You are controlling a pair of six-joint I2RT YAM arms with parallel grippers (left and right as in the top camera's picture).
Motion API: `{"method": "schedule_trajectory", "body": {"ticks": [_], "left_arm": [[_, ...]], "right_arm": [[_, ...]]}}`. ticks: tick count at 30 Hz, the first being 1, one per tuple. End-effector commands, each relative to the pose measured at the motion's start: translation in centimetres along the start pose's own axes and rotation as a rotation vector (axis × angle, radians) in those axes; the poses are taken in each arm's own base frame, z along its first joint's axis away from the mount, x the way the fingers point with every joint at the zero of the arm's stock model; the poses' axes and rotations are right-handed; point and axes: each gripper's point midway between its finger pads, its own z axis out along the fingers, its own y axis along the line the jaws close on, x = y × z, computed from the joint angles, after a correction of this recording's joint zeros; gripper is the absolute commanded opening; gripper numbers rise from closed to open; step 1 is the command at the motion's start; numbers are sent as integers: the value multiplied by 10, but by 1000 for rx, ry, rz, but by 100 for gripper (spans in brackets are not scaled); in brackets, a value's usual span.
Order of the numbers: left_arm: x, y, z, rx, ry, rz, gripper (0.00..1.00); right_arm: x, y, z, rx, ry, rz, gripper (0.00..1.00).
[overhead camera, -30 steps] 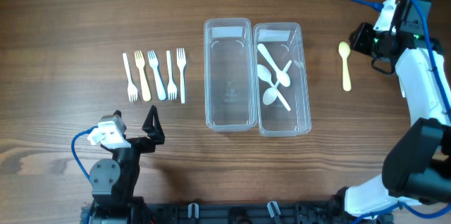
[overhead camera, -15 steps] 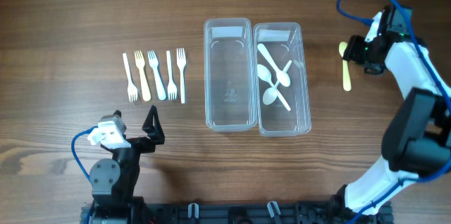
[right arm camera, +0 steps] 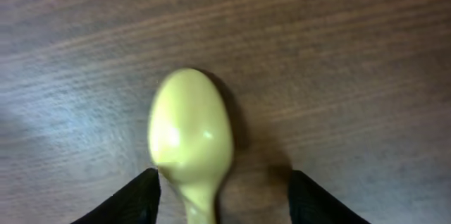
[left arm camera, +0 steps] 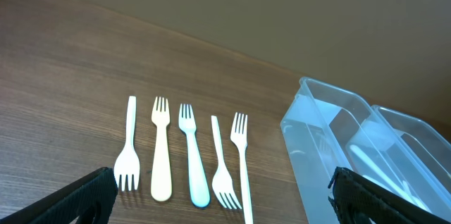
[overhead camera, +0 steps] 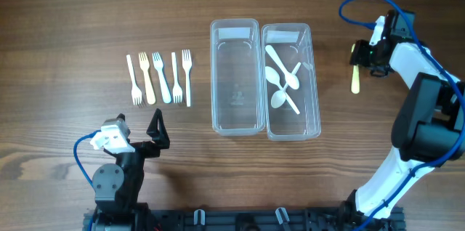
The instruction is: Pack container
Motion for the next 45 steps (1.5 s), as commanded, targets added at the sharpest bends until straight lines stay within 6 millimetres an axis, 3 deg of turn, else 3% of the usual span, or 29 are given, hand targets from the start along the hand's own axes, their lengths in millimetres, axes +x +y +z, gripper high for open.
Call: {"method": "schedule_trajectory", "body": {"ticks": [1,3,6,7,9,11,15,25,39,45], "left_arm": [[0,0,0,2,-6,25,100],[0,0,0,2,-5,25,100],[0,0,0,2,-5,25,100],[0,0,0,2,-6,25,100],[0,0,0,2,-6,25,100],[0,0,0,2,-6,25,100],[0,0,0,2,-6,25,100],[0,0,0,2,-6,25,100],[0,0,0,2,-5,25,100],[0,0,0,2,-6,25,100]], "right_arm": [[40,22,31,-105,127,-4,57],[41,27,32,-106,130,-24,57],[45,33,32,-109,148,-32,45],[47,33,32,-108,155,-25,39],[49,33,31,-102,164,-16,17],[50,27,32,-70,167,2,4],[52,18,32,-16,175,13,4],[51,20,32,-25,172,13,4],[15,29,-28,-49,48,-15,4],[13,29,-34,-50,38,-15,4]]}}
